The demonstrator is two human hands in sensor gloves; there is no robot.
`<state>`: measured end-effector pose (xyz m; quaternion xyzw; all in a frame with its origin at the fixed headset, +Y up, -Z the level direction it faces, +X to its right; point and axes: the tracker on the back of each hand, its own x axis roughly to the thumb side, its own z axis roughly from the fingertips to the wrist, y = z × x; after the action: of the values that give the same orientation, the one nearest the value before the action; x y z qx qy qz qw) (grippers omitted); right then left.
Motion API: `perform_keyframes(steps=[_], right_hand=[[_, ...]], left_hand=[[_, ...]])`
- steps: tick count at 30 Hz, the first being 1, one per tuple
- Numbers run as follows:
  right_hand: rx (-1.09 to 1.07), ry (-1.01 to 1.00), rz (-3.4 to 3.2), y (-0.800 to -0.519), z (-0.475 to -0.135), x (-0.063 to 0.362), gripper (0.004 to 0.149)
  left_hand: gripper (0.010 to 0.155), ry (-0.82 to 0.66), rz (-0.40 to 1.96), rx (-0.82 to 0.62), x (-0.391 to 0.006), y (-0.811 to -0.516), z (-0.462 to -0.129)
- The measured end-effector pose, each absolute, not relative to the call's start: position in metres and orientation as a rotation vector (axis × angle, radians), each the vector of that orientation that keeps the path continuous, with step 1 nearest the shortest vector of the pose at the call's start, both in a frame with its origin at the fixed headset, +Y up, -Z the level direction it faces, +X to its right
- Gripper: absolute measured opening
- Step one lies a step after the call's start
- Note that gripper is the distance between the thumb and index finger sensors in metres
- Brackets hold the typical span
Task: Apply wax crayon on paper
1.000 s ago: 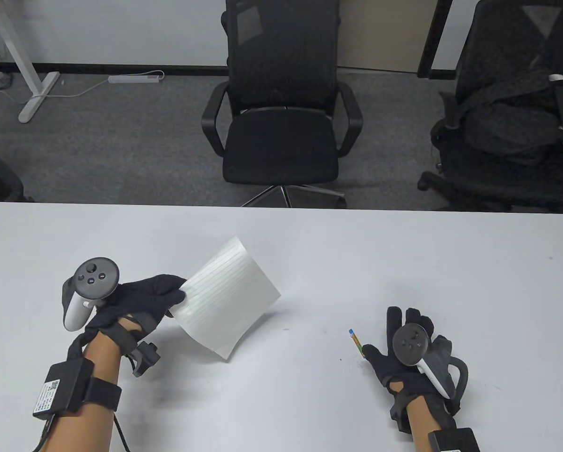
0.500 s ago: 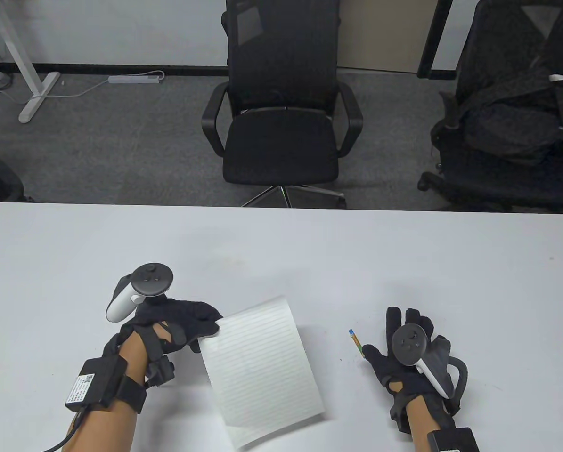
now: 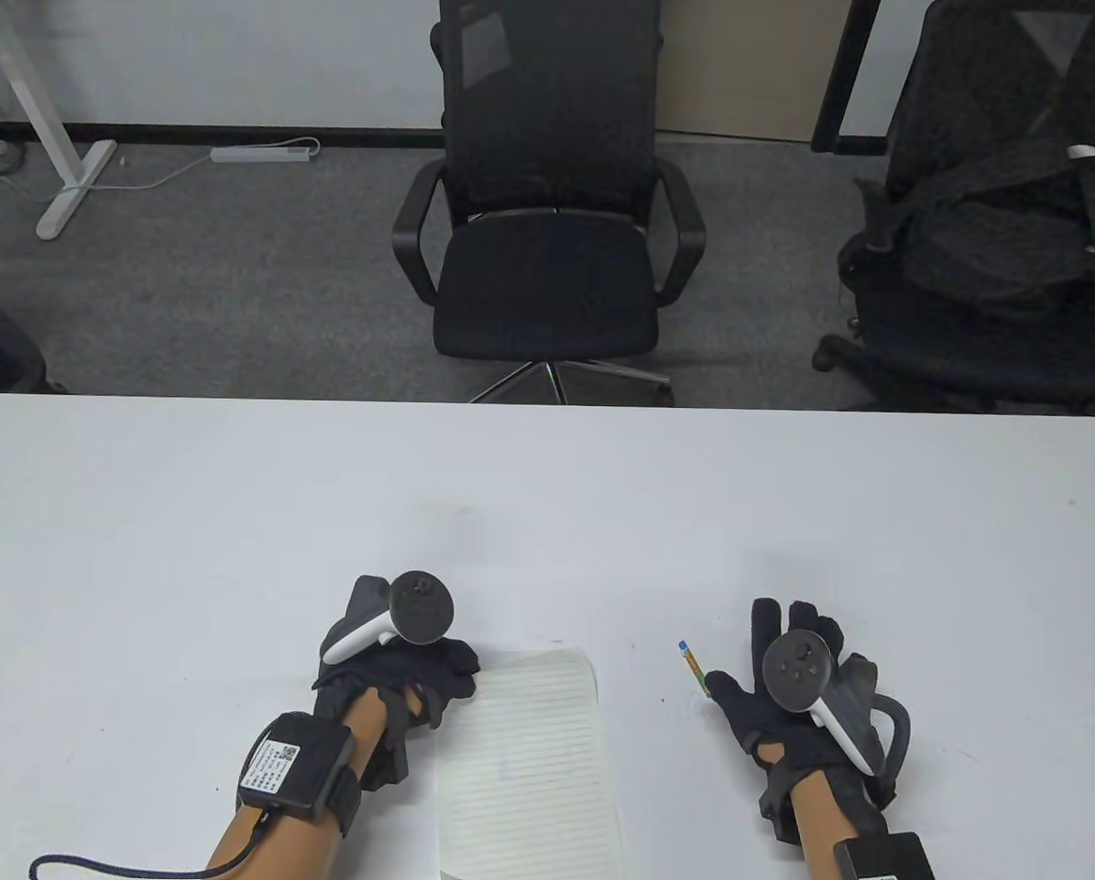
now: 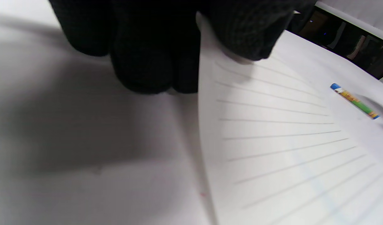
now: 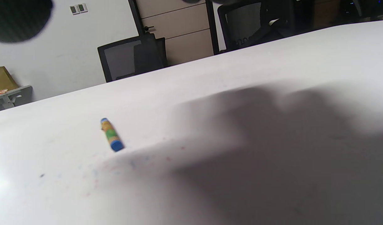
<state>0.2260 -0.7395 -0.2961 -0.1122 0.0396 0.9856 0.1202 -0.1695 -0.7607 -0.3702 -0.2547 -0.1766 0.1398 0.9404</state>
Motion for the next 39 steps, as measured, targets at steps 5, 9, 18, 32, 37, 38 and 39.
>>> perform_keyframes(steps=[5, 9, 18, 32, 37, 38, 39], right_hand=[[-0.32, 0.113, 2.877, -0.74, -0.296, 0.226, 0.09], [-0.312, 0.109, 2.876, -0.74, -0.295, 0.226, 0.09], [-0.303, 0.108, 2.874, -0.741, -0.294, 0.224, 0.089], [-0.292, 0.22, 2.855, -0.747, -0.29, 0.224, 0.091], [-0.34, 0.191, 2.831, -0.742, -0.28, 0.219, 0.087], [-0.352, 0.166, 2.812, -0.74, -0.278, 0.218, 0.086], [-0.356, 0.139, 2.786, -0.738, -0.277, 0.216, 0.083]], left_hand=[[0.054, -0.362, 0.172, -0.271, -0.169, -0.749, -0.355], [0.068, -0.376, 0.176, -0.191, -0.174, -0.734, -0.338], [0.099, -0.485, 0.113, -0.616, -0.142, -0.759, -0.277], [0.112, -0.48, -0.066, -0.744, -0.144, -0.792, -0.285], [0.112, -0.482, -0.068, -0.746, -0.145, -0.791, -0.288], [0.112, -0.484, -0.07, -0.746, -0.145, -0.791, -0.288], [0.112, -0.486, -0.072, -0.752, -0.144, -0.791, -0.288]])
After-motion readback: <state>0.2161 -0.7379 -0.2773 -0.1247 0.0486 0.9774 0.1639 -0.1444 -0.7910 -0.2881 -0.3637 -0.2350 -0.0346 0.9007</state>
